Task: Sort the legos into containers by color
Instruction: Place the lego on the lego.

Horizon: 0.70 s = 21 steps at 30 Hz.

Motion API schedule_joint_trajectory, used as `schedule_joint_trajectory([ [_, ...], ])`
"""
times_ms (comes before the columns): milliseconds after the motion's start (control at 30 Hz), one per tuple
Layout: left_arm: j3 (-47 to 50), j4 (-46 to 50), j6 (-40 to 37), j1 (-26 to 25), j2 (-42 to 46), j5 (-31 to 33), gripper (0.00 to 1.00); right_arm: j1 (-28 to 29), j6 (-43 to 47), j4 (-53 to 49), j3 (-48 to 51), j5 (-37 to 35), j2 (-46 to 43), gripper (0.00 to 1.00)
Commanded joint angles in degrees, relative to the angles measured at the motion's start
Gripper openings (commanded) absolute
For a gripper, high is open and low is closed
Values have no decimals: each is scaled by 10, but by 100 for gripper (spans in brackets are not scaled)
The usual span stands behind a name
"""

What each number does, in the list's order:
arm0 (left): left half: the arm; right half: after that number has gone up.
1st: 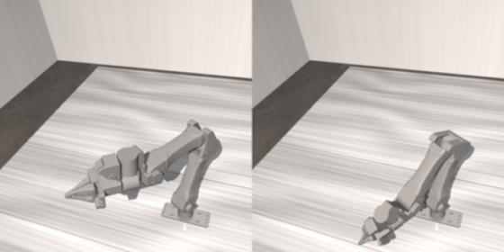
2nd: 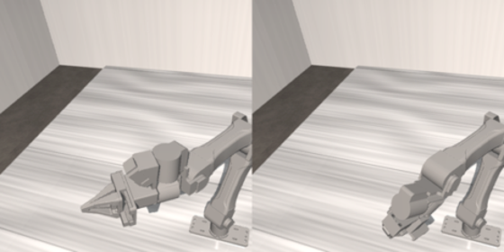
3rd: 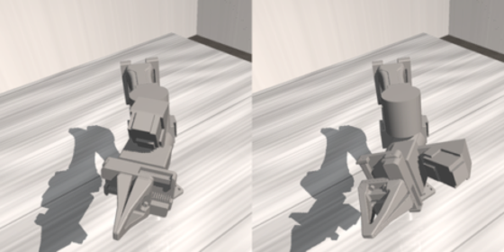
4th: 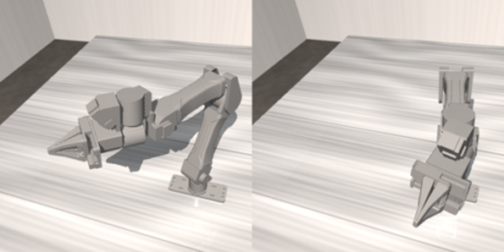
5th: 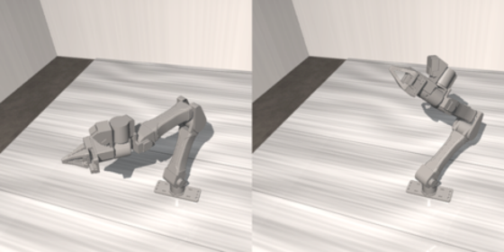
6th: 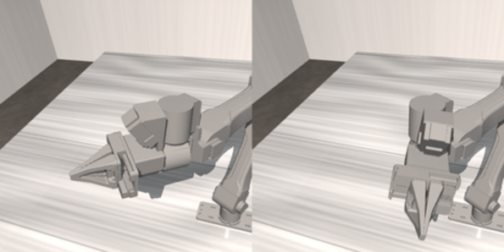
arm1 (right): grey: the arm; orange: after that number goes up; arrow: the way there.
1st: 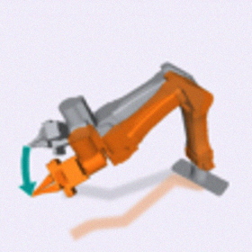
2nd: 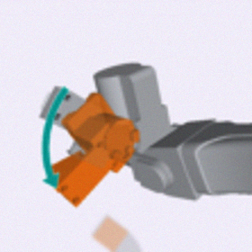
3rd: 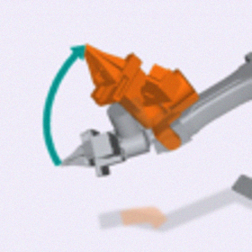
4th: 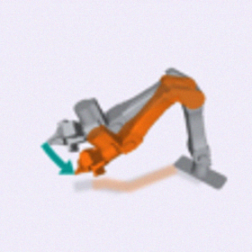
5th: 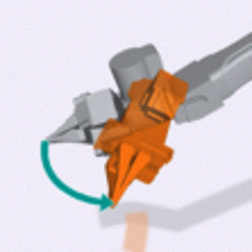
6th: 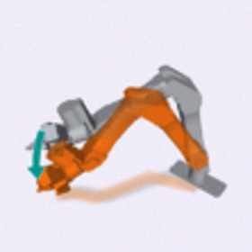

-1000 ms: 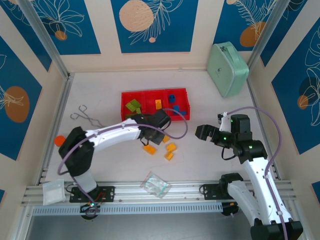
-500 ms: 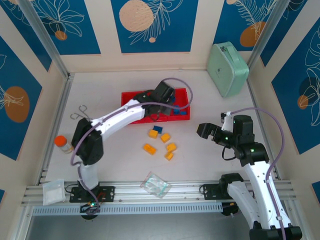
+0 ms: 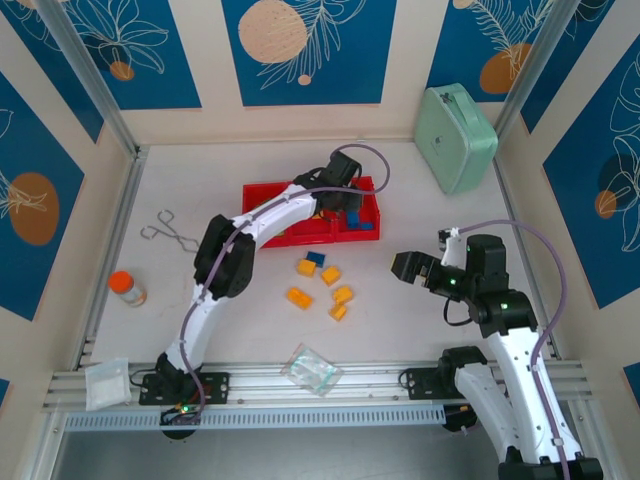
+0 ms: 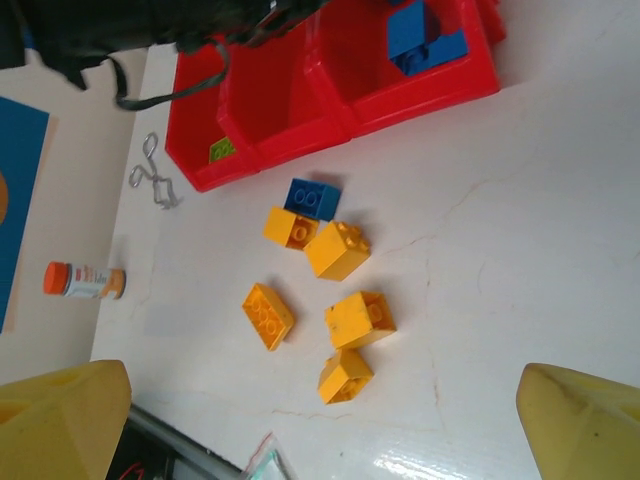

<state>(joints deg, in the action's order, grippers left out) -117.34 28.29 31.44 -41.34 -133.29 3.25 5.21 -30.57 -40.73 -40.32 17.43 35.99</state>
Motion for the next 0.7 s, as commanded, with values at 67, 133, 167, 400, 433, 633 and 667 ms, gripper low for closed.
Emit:
schedule_joint_trajectory([
  [67,-18,-24,29,3,-4,-35,49,-3,1,-2,7,44,8,99],
  [133,3,-37,31,4,12,-26,58,-2,-1,-1,9,45,8,99],
  [167,20,-49,32,3,23,-23,63,-2,-3,3,12,52,9,99],
  [400,98,-96,38,4,87,-33,72,54,-37,19,27,39,31,99],
  [433,118,-108,37,2,103,-33,73,66,-39,17,25,25,31,99],
  [633,279,-194,29,1,250,-5,82,150,-35,9,-2,-32,74,99],
  [667,314,-208,25,2,279,8,85,165,-29,13,-7,-35,90,99],
])
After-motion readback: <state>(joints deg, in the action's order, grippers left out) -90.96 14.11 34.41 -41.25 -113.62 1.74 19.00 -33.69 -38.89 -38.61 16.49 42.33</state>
